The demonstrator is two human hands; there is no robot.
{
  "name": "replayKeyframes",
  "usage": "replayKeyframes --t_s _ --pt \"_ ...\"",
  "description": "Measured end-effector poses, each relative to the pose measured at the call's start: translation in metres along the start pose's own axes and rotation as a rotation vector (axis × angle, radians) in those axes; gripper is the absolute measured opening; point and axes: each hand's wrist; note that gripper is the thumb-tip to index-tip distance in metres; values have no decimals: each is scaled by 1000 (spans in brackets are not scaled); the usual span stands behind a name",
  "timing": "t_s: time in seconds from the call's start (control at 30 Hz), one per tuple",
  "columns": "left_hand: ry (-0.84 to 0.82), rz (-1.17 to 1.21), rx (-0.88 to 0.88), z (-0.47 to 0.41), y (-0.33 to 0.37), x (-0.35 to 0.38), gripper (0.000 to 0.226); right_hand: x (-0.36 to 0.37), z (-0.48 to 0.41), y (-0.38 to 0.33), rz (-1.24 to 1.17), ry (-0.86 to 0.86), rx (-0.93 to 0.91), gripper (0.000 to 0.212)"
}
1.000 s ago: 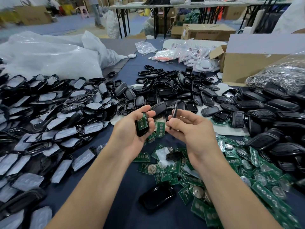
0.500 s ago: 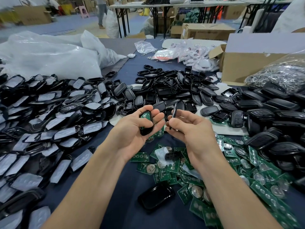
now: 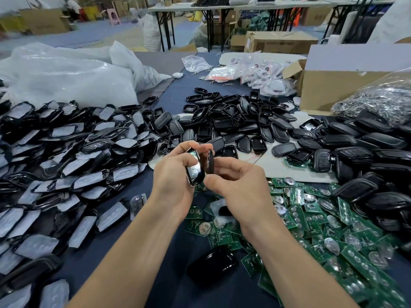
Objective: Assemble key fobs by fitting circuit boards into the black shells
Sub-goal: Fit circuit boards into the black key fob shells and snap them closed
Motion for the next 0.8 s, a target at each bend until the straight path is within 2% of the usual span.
replayKeyframes --t_s 0.27,0.5,0.63,0.8 --pt "-38 -44 80 8 -13 12 32 6 6 -2 195 92 -160 28" --pt "-84 -129 62 19 -19 18 35 9 10 -5 341 215 -245 41" --pt "-143 -93 63 21 -19 20 39 7 9 -2 342 228 -258 34" --pt "-247 -96 29 21 -15 18 39 4 7 -1 378 260 -270 35"
Point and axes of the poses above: each hand's wrist, its own z-axis away from the middle knuckle, its own x-axis out of the palm, y = z × x, and after that the axes turned 6 degrees about z, right-handed
